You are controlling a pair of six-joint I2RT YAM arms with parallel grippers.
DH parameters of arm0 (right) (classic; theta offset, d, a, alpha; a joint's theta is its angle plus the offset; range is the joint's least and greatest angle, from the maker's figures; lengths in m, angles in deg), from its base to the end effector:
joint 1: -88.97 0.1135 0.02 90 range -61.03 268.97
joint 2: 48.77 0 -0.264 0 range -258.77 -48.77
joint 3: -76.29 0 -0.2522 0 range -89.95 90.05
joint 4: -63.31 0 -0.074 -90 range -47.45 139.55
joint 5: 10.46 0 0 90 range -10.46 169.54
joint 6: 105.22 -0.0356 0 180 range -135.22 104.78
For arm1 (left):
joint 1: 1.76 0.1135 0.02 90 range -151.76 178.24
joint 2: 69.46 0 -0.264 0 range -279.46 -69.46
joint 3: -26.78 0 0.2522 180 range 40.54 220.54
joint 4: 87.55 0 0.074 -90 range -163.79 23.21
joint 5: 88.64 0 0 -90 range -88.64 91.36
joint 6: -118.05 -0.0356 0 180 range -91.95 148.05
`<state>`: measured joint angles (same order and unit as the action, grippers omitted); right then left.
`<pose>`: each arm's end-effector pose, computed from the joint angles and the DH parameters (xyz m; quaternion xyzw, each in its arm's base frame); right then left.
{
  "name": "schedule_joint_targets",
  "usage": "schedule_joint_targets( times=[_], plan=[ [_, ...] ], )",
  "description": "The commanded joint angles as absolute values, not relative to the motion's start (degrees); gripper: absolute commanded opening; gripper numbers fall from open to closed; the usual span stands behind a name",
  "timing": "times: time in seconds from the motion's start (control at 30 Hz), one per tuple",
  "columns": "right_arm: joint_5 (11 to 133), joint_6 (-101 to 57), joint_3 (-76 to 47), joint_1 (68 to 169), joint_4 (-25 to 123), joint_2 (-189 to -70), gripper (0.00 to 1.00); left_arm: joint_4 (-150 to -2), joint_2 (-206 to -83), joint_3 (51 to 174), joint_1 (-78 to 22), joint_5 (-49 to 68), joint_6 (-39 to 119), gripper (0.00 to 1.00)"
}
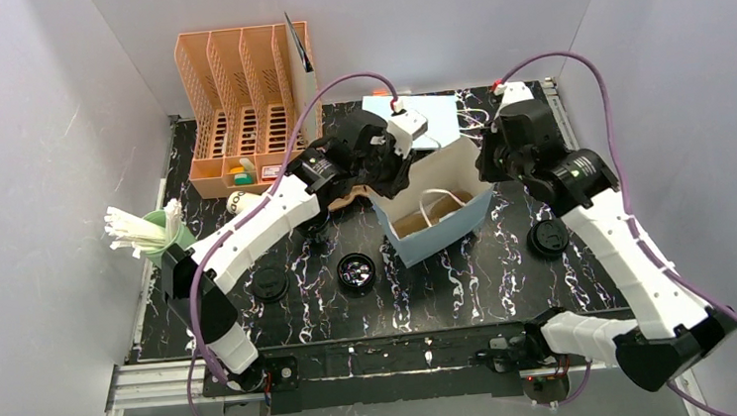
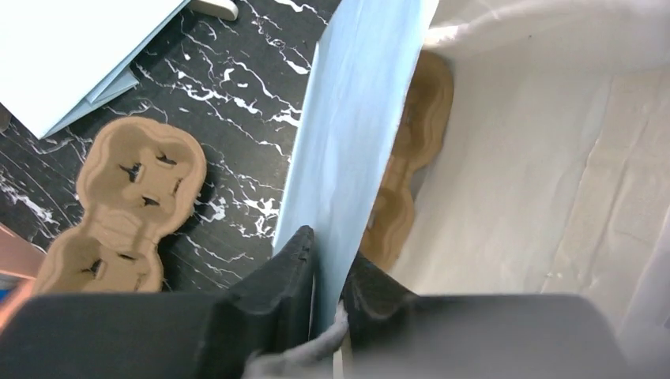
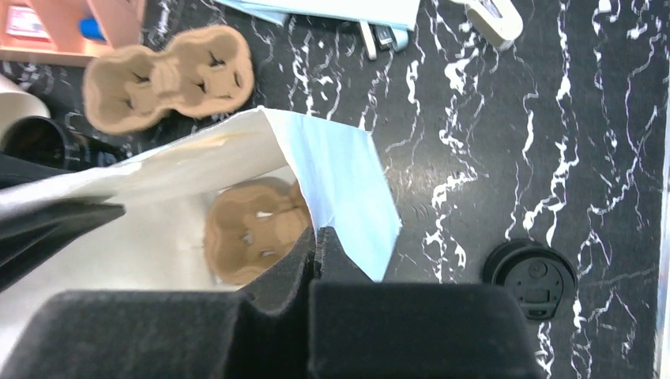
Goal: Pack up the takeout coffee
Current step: Place the cup tray in the takeout bag.
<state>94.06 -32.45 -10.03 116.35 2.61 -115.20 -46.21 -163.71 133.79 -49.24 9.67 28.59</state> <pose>0.2076 0.0975 0.4112 -0.0177 0.8755 0.0754 0.4770 0.2540 -0.2846 0.3802 0.3755 0.7718 -0.2642 0.4399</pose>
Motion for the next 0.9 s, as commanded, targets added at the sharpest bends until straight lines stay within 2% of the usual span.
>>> schedule_joint_targets(
  times=[0.0,0.03,0.33,0.57,0.73,0.87],
  plan=[
    [91.3,-30.5,-12.2,116.2,10.8,-111.0,0.01,-42.9,-163.1,137.1,-49.6,9.3,26.3,0.05],
    [90.9,-30.1,-13.0,116.2,11.7,-110.1,0.01,-42.8,-162.4,137.2,-49.9,8.6,26.4,0.00],
    [82.2,-29.3,-26.8,116.2,30.1,-97.7,0.01,-55.7,-146.9,125.9,-57.1,0.0,25.3,0.00],
    [79.1,-33.1,-43.6,116.2,44.3,-90.3,0.01,-70.5,-135.0,107.1,-63.0,-10.3,20.4,0.00],
    [79.2,-34.6,-54.4,116.2,52.6,-83.4,0.01,-77.4,-131.2,98.3,-66.3,-13.5,19.7,0.00],
    [79.2,-34.5,-57.5,116.2,53.0,-80.2,0.01,-79.7,-130.2,95.2,-67.8,-14.7,19.1,0.00]
  ],
)
